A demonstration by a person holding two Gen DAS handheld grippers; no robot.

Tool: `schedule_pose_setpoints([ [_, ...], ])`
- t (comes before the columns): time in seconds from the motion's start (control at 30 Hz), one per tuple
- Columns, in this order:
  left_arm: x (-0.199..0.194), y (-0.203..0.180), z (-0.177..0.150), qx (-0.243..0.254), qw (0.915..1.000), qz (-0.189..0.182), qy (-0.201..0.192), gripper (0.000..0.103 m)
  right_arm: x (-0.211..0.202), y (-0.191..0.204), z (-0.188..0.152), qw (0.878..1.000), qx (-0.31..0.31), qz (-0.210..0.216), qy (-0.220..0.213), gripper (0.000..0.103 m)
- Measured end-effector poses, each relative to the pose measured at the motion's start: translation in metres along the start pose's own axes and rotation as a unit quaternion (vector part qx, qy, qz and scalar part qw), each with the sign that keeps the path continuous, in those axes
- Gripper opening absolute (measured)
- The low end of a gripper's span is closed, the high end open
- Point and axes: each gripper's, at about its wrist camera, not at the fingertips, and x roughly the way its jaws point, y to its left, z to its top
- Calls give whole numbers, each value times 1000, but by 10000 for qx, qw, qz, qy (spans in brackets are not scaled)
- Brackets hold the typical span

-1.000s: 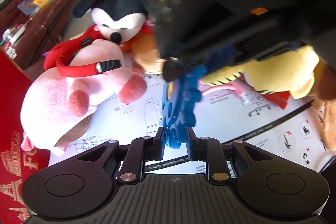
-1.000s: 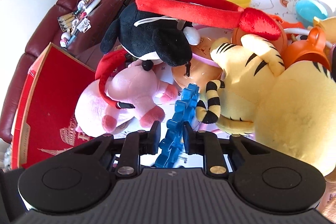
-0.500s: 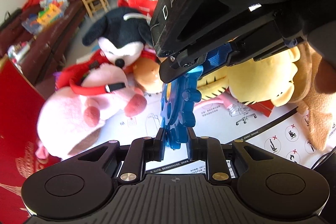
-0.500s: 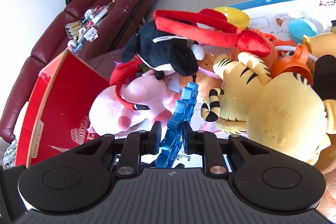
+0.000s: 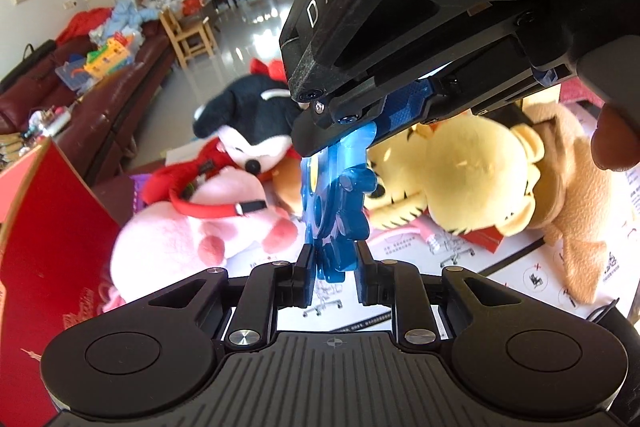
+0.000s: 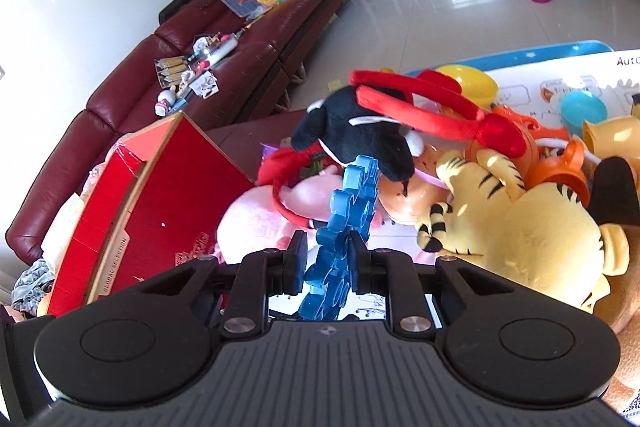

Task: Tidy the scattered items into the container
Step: 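Lift the blue gear up out of the toy pile, then carry the held blue gear over the open red box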

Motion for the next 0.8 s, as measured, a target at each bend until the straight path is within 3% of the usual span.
schedule_pose_setpoints([
  [0.47,-45,36,23,-366,9968,191,-679,16,-29,65,23,9942,-950,150,-471,23],
  [0.8,-83,118,11,-1192,9851,723,-1012,16,-11,158,39,9786,-1925,567,-454,24],
])
